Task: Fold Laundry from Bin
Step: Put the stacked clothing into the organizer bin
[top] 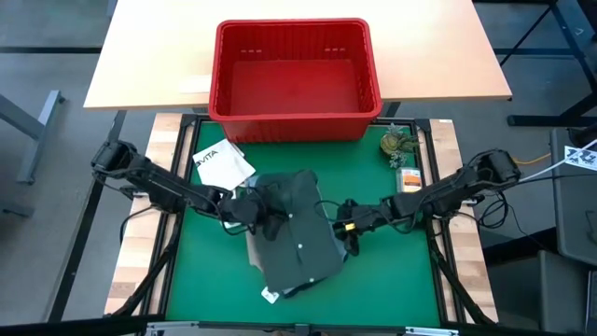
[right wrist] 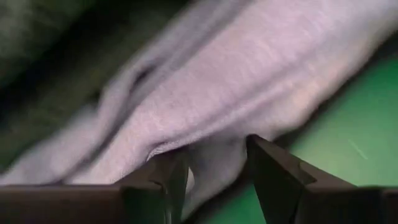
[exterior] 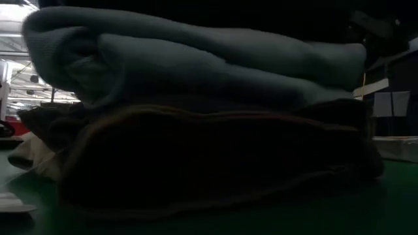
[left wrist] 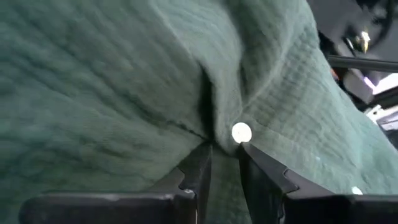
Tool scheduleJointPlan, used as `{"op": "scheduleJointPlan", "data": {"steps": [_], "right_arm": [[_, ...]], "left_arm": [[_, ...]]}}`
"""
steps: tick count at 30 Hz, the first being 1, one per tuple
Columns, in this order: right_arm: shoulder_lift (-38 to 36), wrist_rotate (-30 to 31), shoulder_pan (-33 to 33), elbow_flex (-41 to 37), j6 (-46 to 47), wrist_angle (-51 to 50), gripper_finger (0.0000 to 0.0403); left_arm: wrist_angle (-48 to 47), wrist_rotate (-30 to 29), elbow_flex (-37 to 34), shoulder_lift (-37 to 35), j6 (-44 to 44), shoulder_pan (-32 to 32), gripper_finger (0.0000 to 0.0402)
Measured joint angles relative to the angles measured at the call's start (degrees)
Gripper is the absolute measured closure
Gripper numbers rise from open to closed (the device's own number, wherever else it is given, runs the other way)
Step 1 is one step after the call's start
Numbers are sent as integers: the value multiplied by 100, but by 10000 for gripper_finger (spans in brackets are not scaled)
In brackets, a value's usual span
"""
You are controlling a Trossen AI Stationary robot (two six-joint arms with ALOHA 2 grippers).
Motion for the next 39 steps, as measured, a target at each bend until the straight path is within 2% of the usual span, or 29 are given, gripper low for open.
{"op": "scheduleJointPlan", "data": {"steps": [7, 12, 15, 20, 25, 27, 32, 39], "right_arm": [[1127, -311, 143, 324, -5, 1394, 242], [1753, -873, 133, 1045, -105, 1410, 242], [1852, -1124, 133, 1397, -388, 1040, 242], [1568, -949, 133, 1663, -817, 258, 242], [988, -895, 131, 1667, -1027, -504, 242], [716, -812, 131, 1667, -1113, -873, 242], [185, -625, 129, 1663, -1278, -1737, 242], [3, -615, 129, 1660, -918, -2431, 242]], "left_arm": [[-198, 550, 0, -8, 222, 486, 322], [-223, 1061, 0, -8, 392, 731, 322], [-89, 1372, -2, -51, 391, 776, 322], [198, 1558, -9, -430, 496, 758, 322], [415, 1385, -7, -1043, 898, 713, 322], [841, 1316, 2, -1160, 1127, 645, 322], [1699, 1320, 0, -1162, 1248, 352, 321], [1752, 1333, 0, -1140, 1226, 131, 321]]}}
